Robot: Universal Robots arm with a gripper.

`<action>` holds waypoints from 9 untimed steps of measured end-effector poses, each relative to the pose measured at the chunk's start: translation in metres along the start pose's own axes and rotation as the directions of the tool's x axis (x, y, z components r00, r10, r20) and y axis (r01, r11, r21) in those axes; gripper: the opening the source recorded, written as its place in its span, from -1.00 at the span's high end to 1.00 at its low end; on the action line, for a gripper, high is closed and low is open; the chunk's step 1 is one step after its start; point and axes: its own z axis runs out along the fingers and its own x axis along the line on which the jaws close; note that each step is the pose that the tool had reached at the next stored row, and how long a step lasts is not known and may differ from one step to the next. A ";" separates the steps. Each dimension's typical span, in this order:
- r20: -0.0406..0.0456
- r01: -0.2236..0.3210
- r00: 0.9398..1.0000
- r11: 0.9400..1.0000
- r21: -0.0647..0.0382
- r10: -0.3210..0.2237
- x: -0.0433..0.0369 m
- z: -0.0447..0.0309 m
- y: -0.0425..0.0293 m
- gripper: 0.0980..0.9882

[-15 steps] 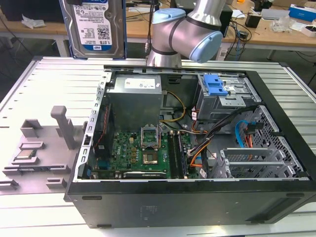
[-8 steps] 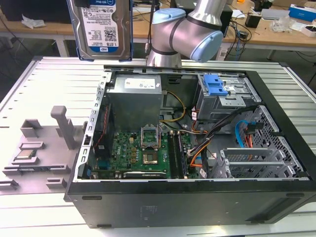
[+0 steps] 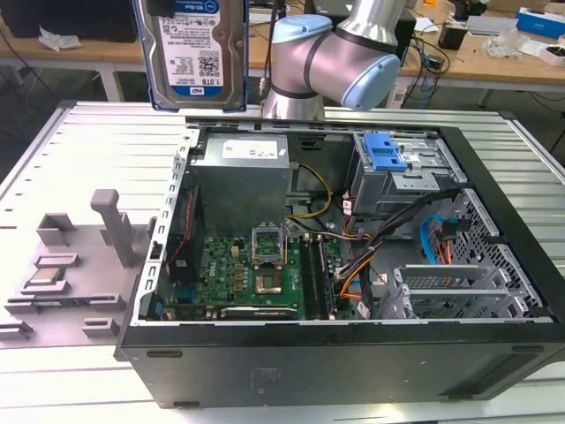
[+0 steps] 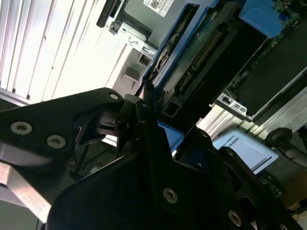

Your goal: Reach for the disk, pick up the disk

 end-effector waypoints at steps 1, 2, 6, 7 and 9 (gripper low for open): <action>0.000 0.000 1.000 1.000 0.000 0.000 0.0000 0.0005 -0.0035 0.39; -0.001 0.000 1.000 1.000 0.000 0.000 0.0000 0.0009 -0.0057 0.39; -0.002 0.000 1.000 1.000 0.000 0.000 0.0001 0.0021 -0.0150 0.39; -0.002 0.000 1.000 1.000 0.000 0.000 0.0002 0.0025 -0.0182 0.39; -0.002 0.000 1.000 1.000 0.000 0.000 0.0002 0.0032 -0.0237 0.39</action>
